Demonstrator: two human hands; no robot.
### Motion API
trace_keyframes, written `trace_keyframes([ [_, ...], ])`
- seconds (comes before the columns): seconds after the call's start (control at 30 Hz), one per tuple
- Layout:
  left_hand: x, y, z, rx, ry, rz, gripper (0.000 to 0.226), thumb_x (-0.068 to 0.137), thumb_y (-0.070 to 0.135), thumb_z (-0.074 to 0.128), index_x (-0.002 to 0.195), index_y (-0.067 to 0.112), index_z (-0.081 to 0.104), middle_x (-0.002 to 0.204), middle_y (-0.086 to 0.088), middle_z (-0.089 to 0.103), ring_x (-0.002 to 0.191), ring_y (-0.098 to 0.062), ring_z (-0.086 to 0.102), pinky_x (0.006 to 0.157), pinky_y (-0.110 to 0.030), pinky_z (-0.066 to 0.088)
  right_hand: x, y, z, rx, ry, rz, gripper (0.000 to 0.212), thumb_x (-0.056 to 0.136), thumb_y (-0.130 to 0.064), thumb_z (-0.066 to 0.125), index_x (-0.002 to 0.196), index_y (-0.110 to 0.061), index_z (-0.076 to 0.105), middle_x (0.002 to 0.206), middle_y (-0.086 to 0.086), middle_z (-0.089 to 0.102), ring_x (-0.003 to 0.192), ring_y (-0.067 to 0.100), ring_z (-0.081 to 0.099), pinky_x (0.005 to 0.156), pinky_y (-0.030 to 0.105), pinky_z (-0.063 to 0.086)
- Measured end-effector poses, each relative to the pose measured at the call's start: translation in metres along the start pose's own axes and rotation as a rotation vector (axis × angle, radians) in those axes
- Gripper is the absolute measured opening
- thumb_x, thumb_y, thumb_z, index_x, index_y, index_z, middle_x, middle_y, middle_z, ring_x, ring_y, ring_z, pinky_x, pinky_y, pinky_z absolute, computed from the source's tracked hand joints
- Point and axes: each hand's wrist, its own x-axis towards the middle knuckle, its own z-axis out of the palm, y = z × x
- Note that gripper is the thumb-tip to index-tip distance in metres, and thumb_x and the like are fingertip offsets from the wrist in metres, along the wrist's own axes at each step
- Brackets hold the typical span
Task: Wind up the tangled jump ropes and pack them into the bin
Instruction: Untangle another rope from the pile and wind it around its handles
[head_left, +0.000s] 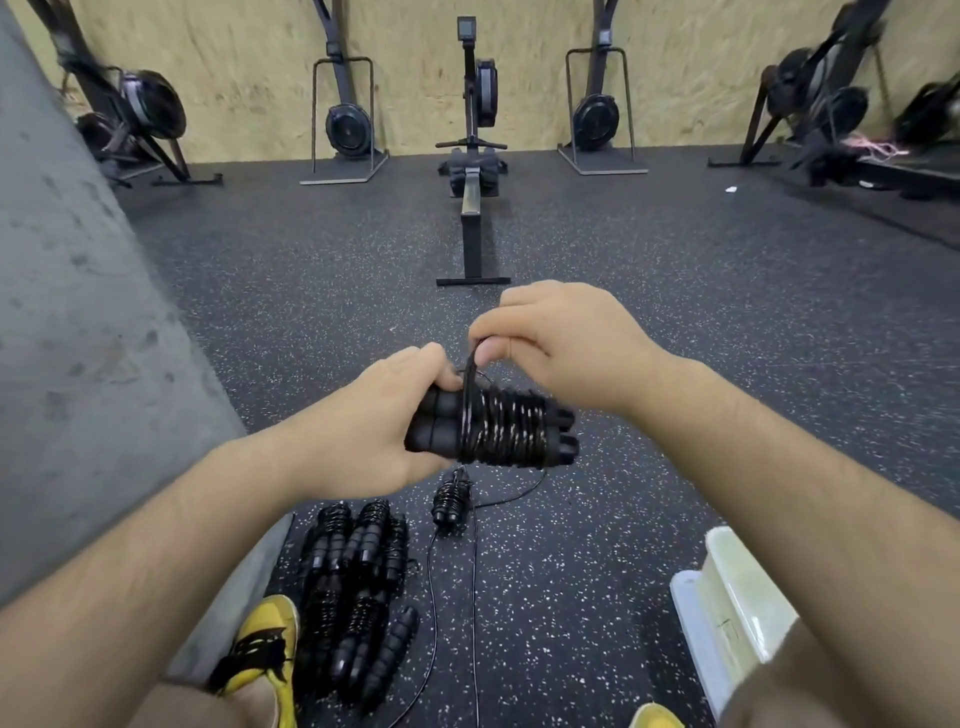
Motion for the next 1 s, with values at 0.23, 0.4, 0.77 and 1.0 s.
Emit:
trace_keyframes([
  [0.23,-0.009,0.024,0.0,-0.421,0.045,0.042,0.052,0.083,-0.002,0.076,0.115,0.007,0.036,0.111,0.031,0.062,0.105,0.003,0.064,0.09,-0.019,0.05,-0.005,0.004,-0.001,0.858,-0.315,0.483,0.015,0.1,-0.015,0.057,0.089,-0.019,0.068,0.071,-0.009,0.068,0.066,0.001,0.062,0.069,0.018,0.05],
  [0.4,0.003,0.02,0.001,-0.308,0.331,-0.01,0.052,0.088,0.035,0.073,0.114,0.016,0.033,0.11,0.027,0.062,0.101,0.004,0.061,0.086,-0.016,0.045,-0.005,-0.032,0.025,0.565,-0.275,0.475,0.015,0.098,-0.013,0.05,0.089,-0.019,0.061,0.078,-0.004,0.059,0.07,0.014,0.054,0.061,0.022,0.04],
  [0.77,0.019,-0.001,0.007,-0.138,0.514,-0.19,0.039,0.097,0.041,0.059,0.12,0.032,0.029,0.118,0.005,0.051,0.093,-0.01,0.054,0.072,-0.014,0.038,0.004,-0.07,0.03,0.434,-0.078,0.523,0.024,0.09,-0.029,0.054,0.073,-0.022,0.039,0.07,-0.003,0.054,0.063,0.022,0.047,0.057,0.034,0.036],
  [1.0,0.017,0.0,-0.002,-0.323,0.567,-0.175,0.05,0.104,0.03,0.052,0.143,0.041,0.023,0.103,0.01,0.06,0.072,-0.011,0.062,0.072,-0.032,0.049,-0.002,-0.089,0.017,0.292,0.075,0.313,0.017,0.103,-0.027,0.04,0.107,-0.015,0.052,0.088,0.004,0.064,0.078,0.028,0.056,0.07,0.043,0.044],
])
